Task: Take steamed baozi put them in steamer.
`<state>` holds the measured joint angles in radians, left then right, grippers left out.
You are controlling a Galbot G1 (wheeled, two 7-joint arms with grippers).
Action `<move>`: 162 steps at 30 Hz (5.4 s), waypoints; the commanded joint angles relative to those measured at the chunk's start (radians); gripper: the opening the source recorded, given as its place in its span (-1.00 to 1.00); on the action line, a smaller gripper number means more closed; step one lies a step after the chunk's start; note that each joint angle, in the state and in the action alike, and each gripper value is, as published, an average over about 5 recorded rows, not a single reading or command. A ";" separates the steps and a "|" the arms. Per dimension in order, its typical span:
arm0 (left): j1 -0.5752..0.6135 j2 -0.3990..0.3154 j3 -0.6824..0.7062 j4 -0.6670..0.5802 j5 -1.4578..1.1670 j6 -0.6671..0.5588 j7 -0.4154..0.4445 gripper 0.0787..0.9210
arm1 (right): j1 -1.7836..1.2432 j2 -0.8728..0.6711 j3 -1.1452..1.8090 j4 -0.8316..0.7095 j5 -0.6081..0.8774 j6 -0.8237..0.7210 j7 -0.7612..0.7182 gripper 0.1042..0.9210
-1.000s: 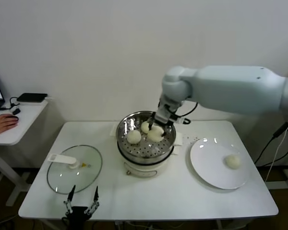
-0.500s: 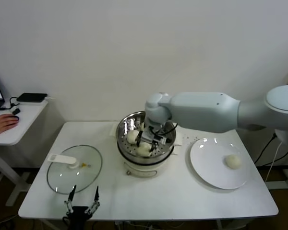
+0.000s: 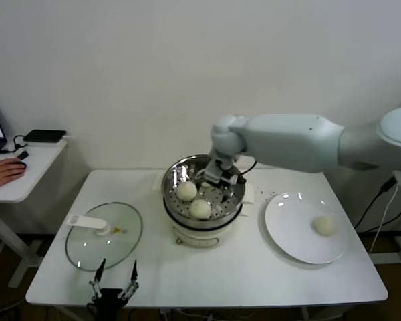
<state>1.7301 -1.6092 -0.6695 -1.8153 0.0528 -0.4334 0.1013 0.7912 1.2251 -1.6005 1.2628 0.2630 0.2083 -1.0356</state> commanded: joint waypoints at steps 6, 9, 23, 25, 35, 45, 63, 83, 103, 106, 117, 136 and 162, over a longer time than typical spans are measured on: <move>0.005 -0.016 0.007 0.004 0.006 -0.006 0.002 0.77 | 0.324 -0.307 -0.370 0.007 0.371 -0.176 -0.155 0.76; 0.004 -0.018 0.010 0.007 0.008 -0.008 0.001 0.77 | 0.269 -0.397 -0.390 -0.004 0.306 -0.194 -0.133 0.76; 0.003 -0.021 0.004 0.019 0.015 -0.010 0.004 0.77 | -0.269 -0.659 -0.001 -0.142 -0.051 -0.245 -0.034 0.76; 0.002 -0.021 0.003 0.024 0.016 -0.011 0.004 0.77 | -0.345 -0.660 0.073 -0.176 -0.077 -0.244 -0.026 0.76; 0.000 -0.021 0.005 0.036 0.021 -0.013 0.004 0.77 | -0.569 -0.606 0.303 -0.317 -0.154 -0.220 0.006 0.76; 0.000 -0.019 0.007 0.042 0.024 -0.016 0.001 0.77 | -0.621 -0.551 0.394 -0.414 -0.175 -0.170 0.034 0.76; 0.006 -0.017 0.003 0.043 0.033 -0.024 -0.002 0.77 | -0.607 -0.514 0.390 -0.436 -0.179 -0.159 0.031 0.76; 0.007 -0.014 0.001 0.026 0.029 -0.024 -0.001 0.77 | -0.059 -0.525 -0.118 -0.156 0.230 -0.304 0.012 0.05; -0.009 -0.008 0.014 0.009 0.029 -0.009 0.005 0.77 | 0.224 -0.145 -0.096 0.031 0.693 -0.559 0.089 0.10; -0.010 -0.010 0.012 0.008 0.029 -0.009 0.006 0.77 | 0.139 -0.120 -0.057 0.013 0.648 -0.580 0.121 0.11; -0.010 -0.014 0.002 0.019 0.031 -0.009 0.006 0.77 | -0.119 -0.077 0.043 -0.046 0.513 -0.625 0.179 0.18; -0.012 -0.011 -0.002 0.026 0.032 -0.011 0.005 0.77 | -0.231 -0.071 0.085 -0.111 0.412 -0.645 0.224 0.29; -0.010 -0.011 -0.016 0.005 0.030 -0.005 0.011 0.77 | -0.437 -0.583 0.629 0.303 0.457 -0.565 0.712 0.76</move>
<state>1.7231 -1.6092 -0.6841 -1.8090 0.0834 -0.4419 0.1100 0.7342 0.9562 -1.4716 1.3056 0.8351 -0.4066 -0.7203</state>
